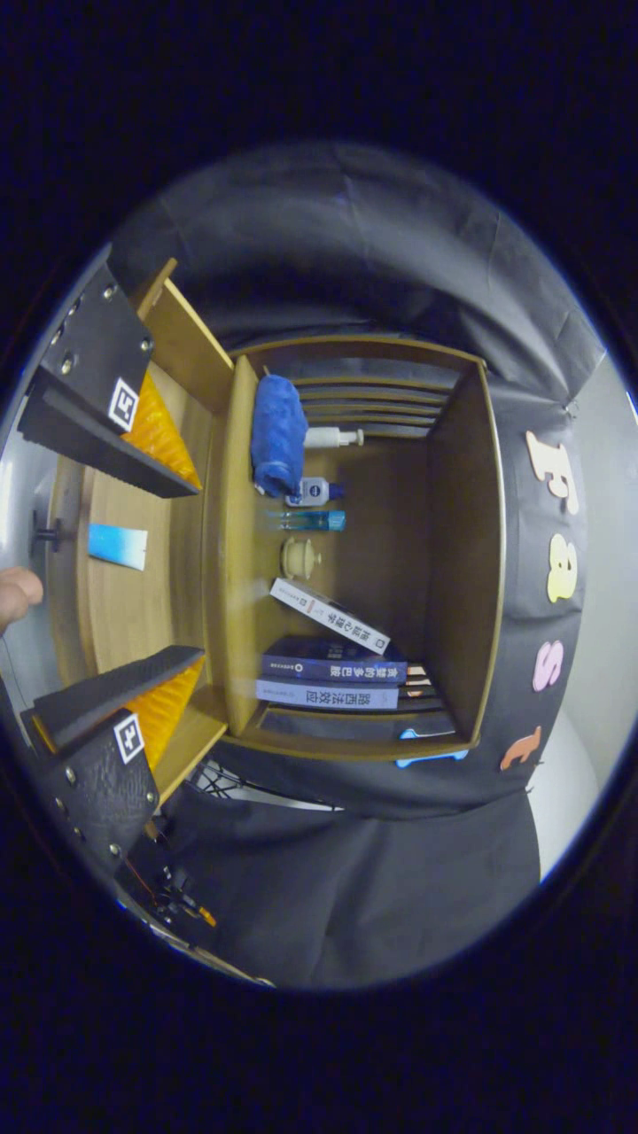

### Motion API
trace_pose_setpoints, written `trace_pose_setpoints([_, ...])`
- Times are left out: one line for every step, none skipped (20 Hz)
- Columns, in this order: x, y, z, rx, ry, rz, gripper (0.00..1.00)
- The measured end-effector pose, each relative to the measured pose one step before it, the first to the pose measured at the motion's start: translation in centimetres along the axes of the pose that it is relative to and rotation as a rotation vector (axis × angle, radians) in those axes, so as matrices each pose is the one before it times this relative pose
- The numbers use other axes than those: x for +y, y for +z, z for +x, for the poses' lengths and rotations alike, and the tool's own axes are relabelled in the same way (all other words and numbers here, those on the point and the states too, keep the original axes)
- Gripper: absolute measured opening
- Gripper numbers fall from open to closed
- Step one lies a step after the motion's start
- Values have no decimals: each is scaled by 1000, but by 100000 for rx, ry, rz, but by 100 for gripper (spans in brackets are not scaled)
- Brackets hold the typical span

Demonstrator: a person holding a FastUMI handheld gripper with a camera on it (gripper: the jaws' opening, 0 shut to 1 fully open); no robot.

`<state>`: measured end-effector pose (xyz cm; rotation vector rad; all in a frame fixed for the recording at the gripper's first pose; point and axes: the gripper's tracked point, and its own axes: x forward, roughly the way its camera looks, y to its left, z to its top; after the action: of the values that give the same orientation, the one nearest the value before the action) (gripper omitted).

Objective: Pull open the drawer, take out the items inside it, and place them on the countertop above the cabinet.

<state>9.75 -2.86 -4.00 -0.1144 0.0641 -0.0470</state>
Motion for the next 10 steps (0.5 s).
trace_pose_setpoints([106, 119, 922, 1679, 637, -765, 99])
trace_pose_setpoints([230, 66, 1040, 1782, 838, -746, 100])
trace_pose_setpoints([75, 57, 1020, 2139, 902, -315, 100])
trace_pose_setpoints([-2, -142, 1169, 2623, 455, -440, 100])
trace_pose_setpoints([-270, -244, 1117, 3331, -511, -560, 100])
trace_pose_setpoints([-368, -741, 1368, 5330, -1018, -584, 100])
trace_pose_setpoints([-200, -934, 1296, 7271, -585, 72, 100])
trace_pose_setpoints([153, -1107, 1289, 8116, 1118, 1321, 100])
trace_pose_setpoints([-4, -1169, 1103, 6587, 5, 1016, 100])
trace_pose_setpoints([-490, -464, 1135, 4645, -2286, 1968, 100])
